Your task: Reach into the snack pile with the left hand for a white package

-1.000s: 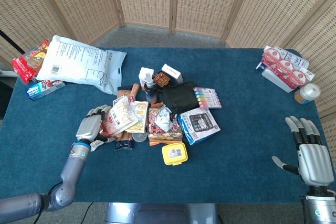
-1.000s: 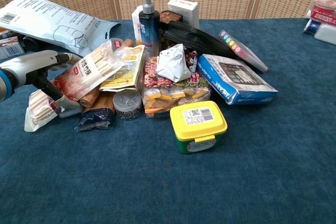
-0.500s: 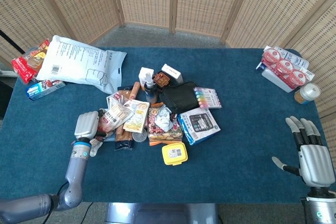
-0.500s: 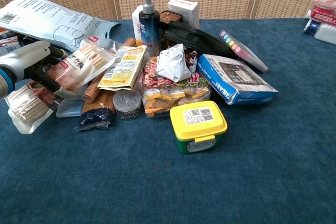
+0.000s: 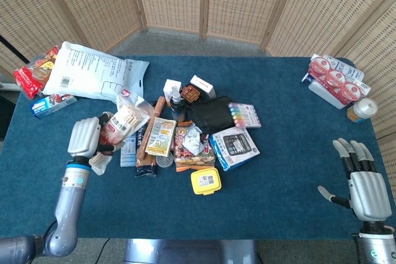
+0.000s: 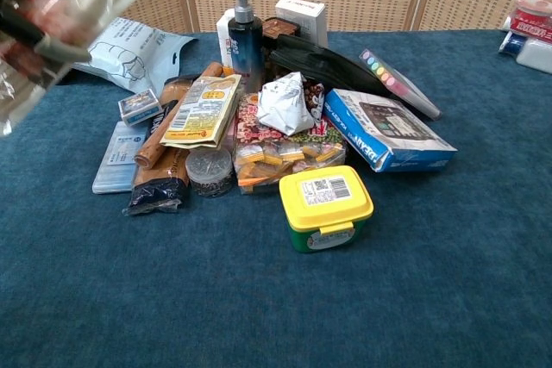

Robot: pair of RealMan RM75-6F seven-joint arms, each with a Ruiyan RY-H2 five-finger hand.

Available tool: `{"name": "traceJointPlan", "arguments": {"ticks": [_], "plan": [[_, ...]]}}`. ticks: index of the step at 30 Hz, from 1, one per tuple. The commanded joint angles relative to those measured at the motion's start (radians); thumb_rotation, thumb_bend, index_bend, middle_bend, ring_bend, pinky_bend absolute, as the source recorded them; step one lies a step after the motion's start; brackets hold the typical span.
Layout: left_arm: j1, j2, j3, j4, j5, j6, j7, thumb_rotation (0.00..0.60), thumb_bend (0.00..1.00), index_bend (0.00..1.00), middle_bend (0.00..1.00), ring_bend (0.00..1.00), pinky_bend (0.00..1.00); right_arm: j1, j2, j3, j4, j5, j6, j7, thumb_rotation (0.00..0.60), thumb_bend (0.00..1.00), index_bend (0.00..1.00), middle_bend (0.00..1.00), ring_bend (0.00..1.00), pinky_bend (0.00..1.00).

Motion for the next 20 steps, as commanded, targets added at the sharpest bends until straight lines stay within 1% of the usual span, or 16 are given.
{"name": "traceJointPlan", "arguments": {"ticks": [1,4,9,13,20], "plan": [[-0.018,0.061,-0.055,-0.058,0.021,0.026,0.041,0.600,0.17,0.88,1.00,0.90,0.93,0.000,0.000,0.000,-0.001,0.001,-0.001,-0.003,0.600,0.00,0.00,0.00,0.00,0.00],[-0.043,0.088,-0.089,-0.082,0.023,0.034,0.076,0.600,0.17,0.88,1.00,0.90,0.93,0.001,-0.002,-0.001,-0.003,0.000,-0.002,-0.007,0.600,0.00,0.00,0.00,0.00,0.00],[-0.090,0.096,-0.132,-0.099,0.008,0.031,0.101,0.600,0.17,0.88,1.00,0.89,0.93,0.001,-0.004,-0.002,-0.005,-0.001,-0.004,-0.015,0.600,0.00,0.00,0.00,0.00,0.00],[-0.128,0.088,-0.158,-0.100,-0.015,0.032,0.122,0.600,0.17,0.88,1.00,0.90,0.93,0.001,-0.005,-0.002,-0.004,0.002,-0.006,-0.019,0.600,0.00,0.00,0.00,0.00,0.00],[-0.186,0.081,-0.186,-0.115,-0.045,0.048,0.177,0.600,0.17,0.88,1.00,0.90,0.93,0.005,-0.005,0.002,-0.001,0.011,-0.012,-0.016,0.600,0.00,0.00,0.00,0.00,0.00]]}}
